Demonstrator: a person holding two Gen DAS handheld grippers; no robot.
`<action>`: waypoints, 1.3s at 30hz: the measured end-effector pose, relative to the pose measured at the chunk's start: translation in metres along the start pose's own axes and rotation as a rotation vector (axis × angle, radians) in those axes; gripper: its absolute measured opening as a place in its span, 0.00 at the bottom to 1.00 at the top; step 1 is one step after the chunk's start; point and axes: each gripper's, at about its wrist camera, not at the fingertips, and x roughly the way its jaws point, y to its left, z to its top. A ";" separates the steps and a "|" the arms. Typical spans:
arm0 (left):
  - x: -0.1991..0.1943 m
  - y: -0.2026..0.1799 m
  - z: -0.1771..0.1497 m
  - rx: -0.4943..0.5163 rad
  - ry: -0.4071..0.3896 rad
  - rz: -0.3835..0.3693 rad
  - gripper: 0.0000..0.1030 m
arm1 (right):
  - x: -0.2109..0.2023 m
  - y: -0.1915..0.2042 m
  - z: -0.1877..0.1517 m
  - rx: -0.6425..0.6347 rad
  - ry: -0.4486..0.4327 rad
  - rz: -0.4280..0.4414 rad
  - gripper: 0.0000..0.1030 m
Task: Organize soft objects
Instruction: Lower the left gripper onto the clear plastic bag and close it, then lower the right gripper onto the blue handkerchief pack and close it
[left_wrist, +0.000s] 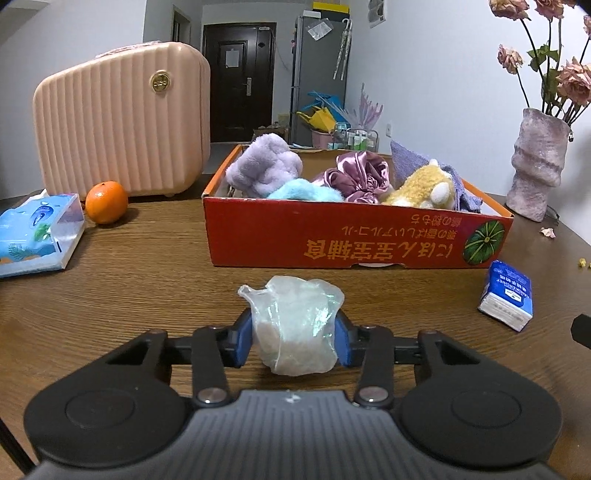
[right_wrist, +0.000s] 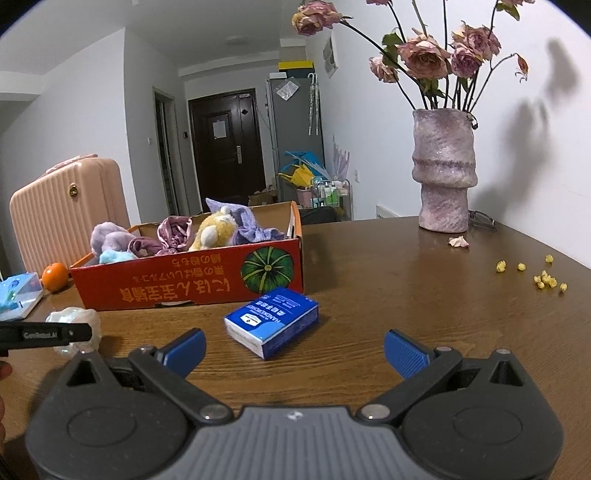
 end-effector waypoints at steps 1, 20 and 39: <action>-0.001 0.001 0.000 -0.003 -0.002 0.002 0.42 | 0.000 -0.001 0.000 0.005 0.002 -0.001 1.00; -0.068 0.028 -0.009 -0.027 -0.148 0.010 0.42 | -0.002 0.003 -0.002 -0.027 0.033 0.007 1.00; -0.086 0.038 -0.013 -0.031 -0.172 -0.009 0.42 | 0.081 0.035 0.022 -0.122 0.147 -0.054 1.00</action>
